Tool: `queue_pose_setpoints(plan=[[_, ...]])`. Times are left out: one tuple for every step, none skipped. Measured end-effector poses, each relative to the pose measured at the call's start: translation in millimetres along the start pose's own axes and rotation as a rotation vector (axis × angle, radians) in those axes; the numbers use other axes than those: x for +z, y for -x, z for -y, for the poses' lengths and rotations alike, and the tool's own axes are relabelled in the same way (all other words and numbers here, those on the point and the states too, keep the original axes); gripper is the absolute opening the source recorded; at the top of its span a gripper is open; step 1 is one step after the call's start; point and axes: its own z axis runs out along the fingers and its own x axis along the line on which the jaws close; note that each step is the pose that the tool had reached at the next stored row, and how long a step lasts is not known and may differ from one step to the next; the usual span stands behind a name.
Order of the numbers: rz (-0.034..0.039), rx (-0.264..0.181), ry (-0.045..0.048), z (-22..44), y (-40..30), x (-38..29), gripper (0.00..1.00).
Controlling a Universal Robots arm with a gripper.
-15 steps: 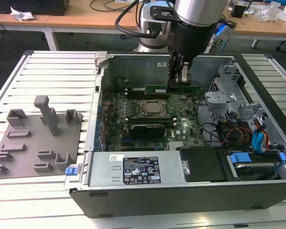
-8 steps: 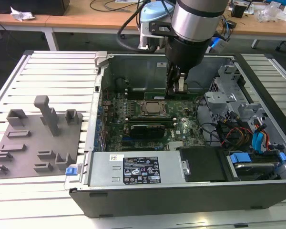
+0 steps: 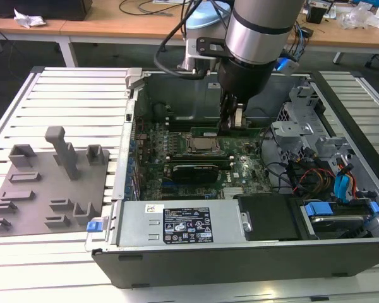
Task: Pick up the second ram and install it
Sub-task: 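Insert the second ram into the second slot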
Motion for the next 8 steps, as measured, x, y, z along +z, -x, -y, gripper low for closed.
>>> queue_pose_setpoints(plan=[[0.0,0.0,0.0,0.1,-0.1,1.4,0.14],[0.0,0.0,0.0,0.2,-0.3,3.1,0.14],[0.0001,0.0,0.0,0.3,-0.5,4.9,0.14],[0.0,0.0,0.0,0.4,-0.7,7.2,0.14],[0.0,0.0,0.0,0.5,-0.9,8.6,0.14],[0.0001,0.0,0.0,0.6,-1.0,10.0,0.14],[0.0001,0.0,0.0,0.7,-1.3,12.3,0.14],[0.0,0.0,0.0,0.8,-1.5,14.1,0.14]])
